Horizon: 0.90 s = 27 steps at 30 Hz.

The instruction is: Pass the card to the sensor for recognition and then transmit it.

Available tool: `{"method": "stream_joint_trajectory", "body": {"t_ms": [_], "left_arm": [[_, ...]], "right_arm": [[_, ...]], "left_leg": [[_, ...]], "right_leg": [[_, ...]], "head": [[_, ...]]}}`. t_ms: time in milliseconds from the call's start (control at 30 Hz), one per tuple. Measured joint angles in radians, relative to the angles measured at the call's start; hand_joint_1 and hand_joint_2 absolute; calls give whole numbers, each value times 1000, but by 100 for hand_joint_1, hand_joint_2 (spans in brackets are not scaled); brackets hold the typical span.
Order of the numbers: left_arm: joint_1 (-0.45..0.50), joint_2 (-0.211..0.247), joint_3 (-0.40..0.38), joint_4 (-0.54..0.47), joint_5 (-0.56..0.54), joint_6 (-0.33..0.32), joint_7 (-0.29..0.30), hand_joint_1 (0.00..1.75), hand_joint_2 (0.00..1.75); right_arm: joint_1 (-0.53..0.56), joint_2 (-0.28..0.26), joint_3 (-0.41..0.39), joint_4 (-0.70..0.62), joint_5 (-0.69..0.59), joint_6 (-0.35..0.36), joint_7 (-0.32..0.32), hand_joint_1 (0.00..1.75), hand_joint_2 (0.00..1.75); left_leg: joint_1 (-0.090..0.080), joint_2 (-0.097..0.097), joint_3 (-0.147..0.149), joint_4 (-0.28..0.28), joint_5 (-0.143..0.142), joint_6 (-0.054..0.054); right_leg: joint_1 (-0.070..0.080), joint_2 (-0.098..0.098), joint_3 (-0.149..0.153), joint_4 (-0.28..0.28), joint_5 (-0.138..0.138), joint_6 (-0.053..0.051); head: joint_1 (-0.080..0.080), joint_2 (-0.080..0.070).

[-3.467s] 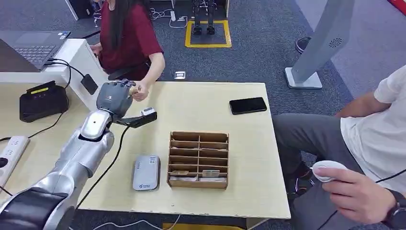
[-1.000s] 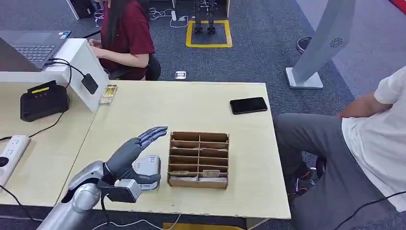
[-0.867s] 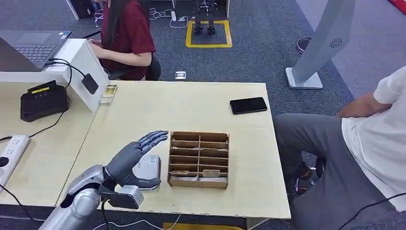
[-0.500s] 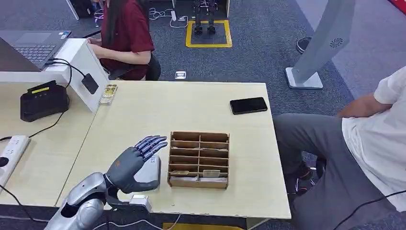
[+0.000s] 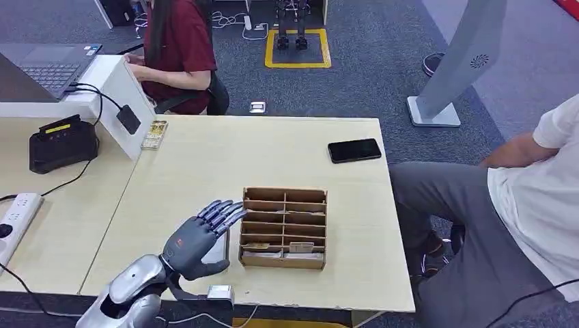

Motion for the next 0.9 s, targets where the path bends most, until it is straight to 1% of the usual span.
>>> {"method": "stream_joint_trajectory", "body": {"t_ms": [200, 300, 400, 500, 667, 900], "left_arm": [[13, -2, 0, 10, 6, 17, -6, 0, 175], [27, -1, 0, 8, 72, 9, -43, 0, 175], [35, -2, 0, -6, 98, -5, -56, 0, 175], [37, 0, 0, -14, 71, -11, -50, 0, 175], [43, 10, 0, -14, 20, -2, -33, 0, 175], [58, 17, 0, -14, 24, 1, -33, 0, 175]], "right_arm": [[0, 0, 0, 0, 0, 0, -1, 0, 0], [0, 0, 0, 0, 0, 0, -2, 0, 0], [0, 0, 0, 0, 0, 0, -1, 0, 0], [0, 0, 0, 0, 0, 0, -1, 0, 0], [0, 0, -1, 0, -1, 0, -1, 0, 0], [-1, 0, -1, 0, -1, -3, -1, 0, 0]], "left_leg": [[0, 0, 0, 0, 0, 0], [0, 0, 0, 0, 0, 0], [0, 0, 0, 0, 0, 0], [0, 0, 0, 0, 0, 0], [0, 0, 0, 0, 0, 0], [0, 0, 0, 0, 0, 0]], "right_leg": [[0, 0, 0, 0, 0, 0], [0, 0, 0, 0, 0, 0], [0, 0, 0, 0, 0, 0], [0, 0, 0, 0, 0, 0], [0, 0, 0, 0, 0, 0], [0, 0, 0, 0, 0, 0]], "head": [[0, 0], [0, 0], [0, 0], [0, 0], [0, 0], [0, 0]]}}
